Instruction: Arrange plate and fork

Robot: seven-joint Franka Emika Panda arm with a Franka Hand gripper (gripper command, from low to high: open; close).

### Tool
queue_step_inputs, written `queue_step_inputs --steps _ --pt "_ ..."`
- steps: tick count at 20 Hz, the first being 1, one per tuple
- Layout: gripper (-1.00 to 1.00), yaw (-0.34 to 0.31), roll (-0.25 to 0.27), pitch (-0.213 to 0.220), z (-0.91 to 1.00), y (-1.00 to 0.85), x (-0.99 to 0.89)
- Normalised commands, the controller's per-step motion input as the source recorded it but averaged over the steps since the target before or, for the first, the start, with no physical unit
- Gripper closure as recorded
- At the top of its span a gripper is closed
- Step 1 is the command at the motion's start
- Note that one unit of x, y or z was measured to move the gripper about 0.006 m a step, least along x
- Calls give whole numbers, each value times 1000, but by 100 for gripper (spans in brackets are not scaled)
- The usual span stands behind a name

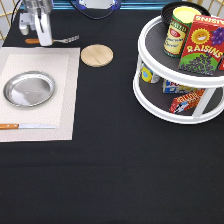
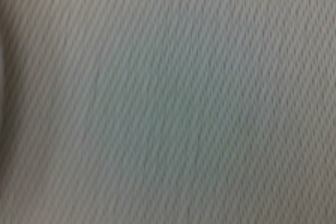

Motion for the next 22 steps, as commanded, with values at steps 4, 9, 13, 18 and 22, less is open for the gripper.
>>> queue_step_inputs --steps 4,9,13,18,22 --pt "100 0 69 16 -154 -800 322" --pt "100 -104 35 13 -220 -524 5" --pt "100 -177 0 56 -178 -124 -63" --pt "100 -173 -15 46 -91 106 80" --pt "100 -109 -8 61 -9 68 119"
